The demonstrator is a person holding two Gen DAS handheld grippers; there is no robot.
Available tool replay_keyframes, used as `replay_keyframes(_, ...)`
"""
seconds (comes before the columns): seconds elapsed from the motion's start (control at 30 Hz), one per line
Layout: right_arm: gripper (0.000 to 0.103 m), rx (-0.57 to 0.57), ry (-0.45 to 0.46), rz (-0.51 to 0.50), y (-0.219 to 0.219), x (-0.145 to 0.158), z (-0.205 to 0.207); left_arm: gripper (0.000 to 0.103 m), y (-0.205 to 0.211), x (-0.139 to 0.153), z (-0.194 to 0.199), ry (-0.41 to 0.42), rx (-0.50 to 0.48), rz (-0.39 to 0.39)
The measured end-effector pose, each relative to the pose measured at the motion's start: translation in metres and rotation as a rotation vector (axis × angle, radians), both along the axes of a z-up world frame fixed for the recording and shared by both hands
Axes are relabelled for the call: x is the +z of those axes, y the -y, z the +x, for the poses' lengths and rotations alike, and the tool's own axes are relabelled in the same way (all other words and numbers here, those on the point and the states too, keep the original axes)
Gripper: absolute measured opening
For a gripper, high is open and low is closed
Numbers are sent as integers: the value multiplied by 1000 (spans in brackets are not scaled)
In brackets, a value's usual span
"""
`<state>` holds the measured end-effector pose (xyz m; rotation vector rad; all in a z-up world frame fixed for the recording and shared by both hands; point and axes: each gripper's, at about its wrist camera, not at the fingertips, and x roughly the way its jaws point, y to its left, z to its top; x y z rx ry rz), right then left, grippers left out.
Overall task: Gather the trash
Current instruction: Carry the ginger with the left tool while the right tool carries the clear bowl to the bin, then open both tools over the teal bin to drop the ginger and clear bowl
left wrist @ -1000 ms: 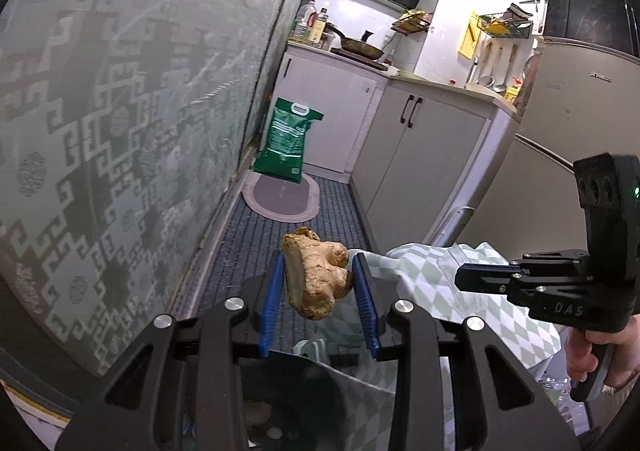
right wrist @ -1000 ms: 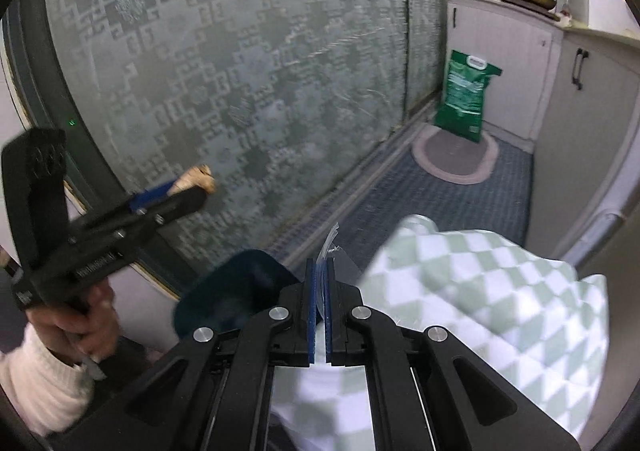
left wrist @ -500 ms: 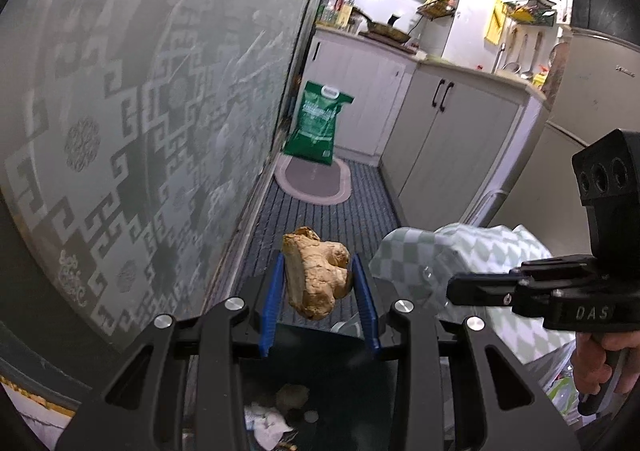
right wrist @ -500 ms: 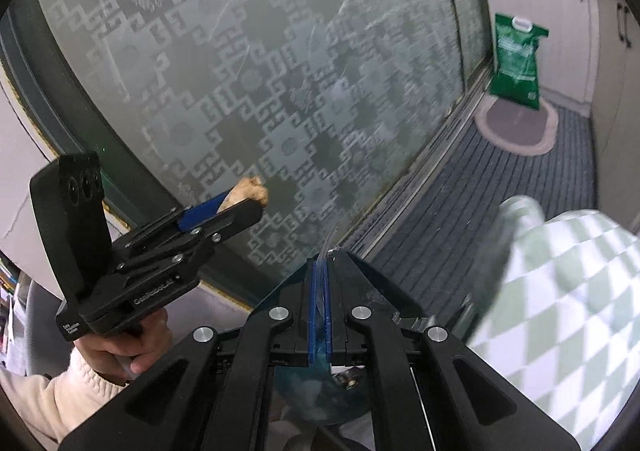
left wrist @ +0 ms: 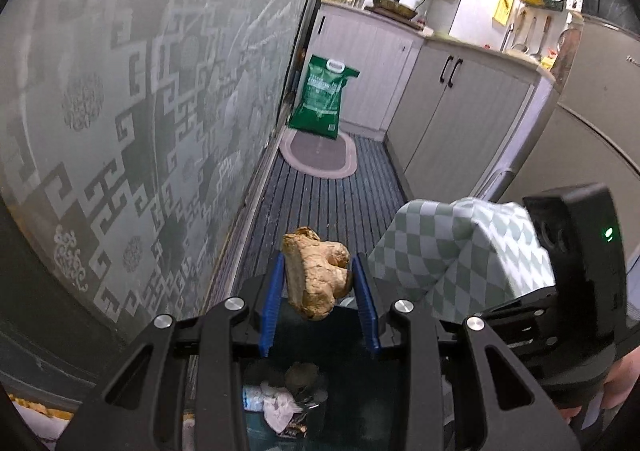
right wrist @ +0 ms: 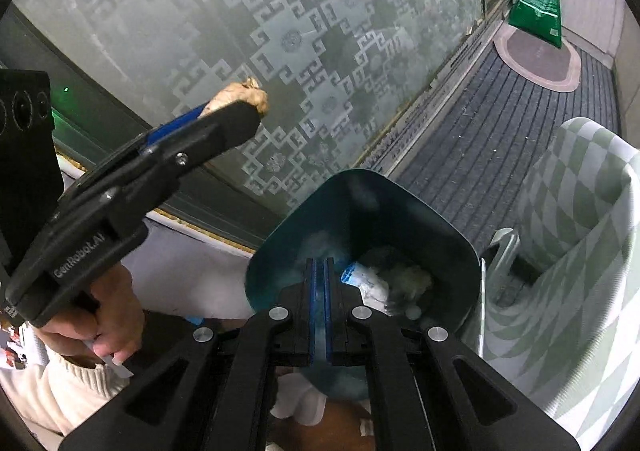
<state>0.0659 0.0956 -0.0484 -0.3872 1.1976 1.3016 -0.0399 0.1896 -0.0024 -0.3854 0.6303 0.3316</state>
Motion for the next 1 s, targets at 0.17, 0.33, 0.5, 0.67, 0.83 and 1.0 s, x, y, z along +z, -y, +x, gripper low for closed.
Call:
replay_keyframes(0.17, 3, -26, -1, 15, 5, 8, 9, 37, -2, -14, 4, -69, -15, -17)
replay_keyframes(0.33, 3, -41, 3, 32, 8, 16, 14, 37, -2, -30, 7, -139, -43, -24)
replay_keyframes(0.5, 3, -48, 6, 51, 10, 24, 16, 37, 1, -47, 12, -216, -75, -45)
replay_keyframes(0.67, 3, -51, 12, 69, 12, 32, 17, 37, 5, -65, 18, -296, -99, -56)
replay_keyframes(0.83, 3, -63, 15, 91, 18, 40, 21, 37, 9, -83, 22, -373, -122, -58)
replay_keyframes(1.0, 3, -81, 18, 113, 26, 49, 26, 37, 15, -101, 27, -446, -149, -55)
